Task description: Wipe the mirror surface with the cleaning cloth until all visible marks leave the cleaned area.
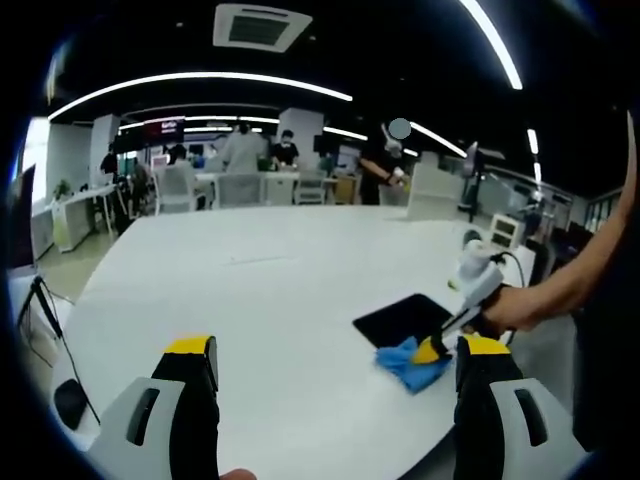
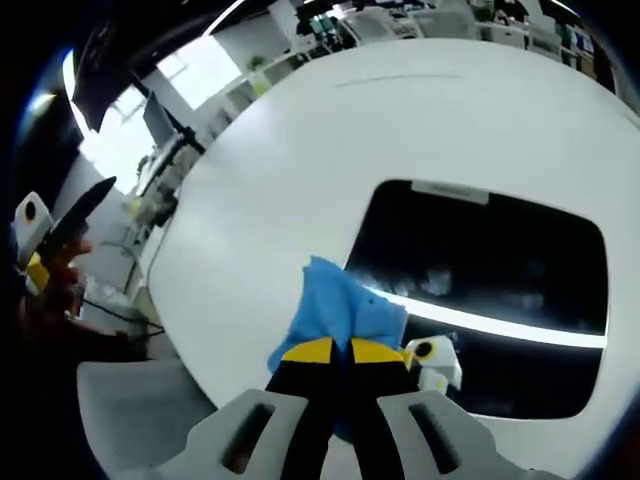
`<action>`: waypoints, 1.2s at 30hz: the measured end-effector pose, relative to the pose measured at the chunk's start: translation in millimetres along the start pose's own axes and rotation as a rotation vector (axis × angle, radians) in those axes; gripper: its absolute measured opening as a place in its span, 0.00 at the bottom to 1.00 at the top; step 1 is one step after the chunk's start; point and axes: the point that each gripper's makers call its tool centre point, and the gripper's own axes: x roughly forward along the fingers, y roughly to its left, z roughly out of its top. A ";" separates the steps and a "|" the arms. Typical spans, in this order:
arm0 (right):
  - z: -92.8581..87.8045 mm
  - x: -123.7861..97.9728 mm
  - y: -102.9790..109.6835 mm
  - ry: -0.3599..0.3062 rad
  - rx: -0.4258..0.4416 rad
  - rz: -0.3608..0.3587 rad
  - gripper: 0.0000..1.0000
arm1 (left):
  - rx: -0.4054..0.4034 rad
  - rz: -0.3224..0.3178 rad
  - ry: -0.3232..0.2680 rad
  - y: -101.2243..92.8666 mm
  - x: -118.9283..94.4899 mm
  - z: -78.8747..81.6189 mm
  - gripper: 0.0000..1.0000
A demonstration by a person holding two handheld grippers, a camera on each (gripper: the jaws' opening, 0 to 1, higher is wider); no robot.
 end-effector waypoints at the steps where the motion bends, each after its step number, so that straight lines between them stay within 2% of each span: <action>1: 0.1 0.1 -0.1 0.001 -0.001 0.001 0.00 | -0.001 0.000 0.000 -0.6 -0.2 0.0 0.99; 7: 4.5 2.8 -0.7 0.002 -0.017 0.001 0.00 | -0.001 0.000 0.005 -0.4 -0.6 -1.0 0.99; 26: 53.4 20.9 -21.8 -0.012 -0.054 -0.024 0.00 | -0.018 0.014 0.024 3.8 -3.0 -5.7 0.99; 36: 69.5 22.6 -30.2 -0.011 -0.059 -0.033 0.00 | -0.026 0.015 0.018 1.6 1.0 -3.2 0.99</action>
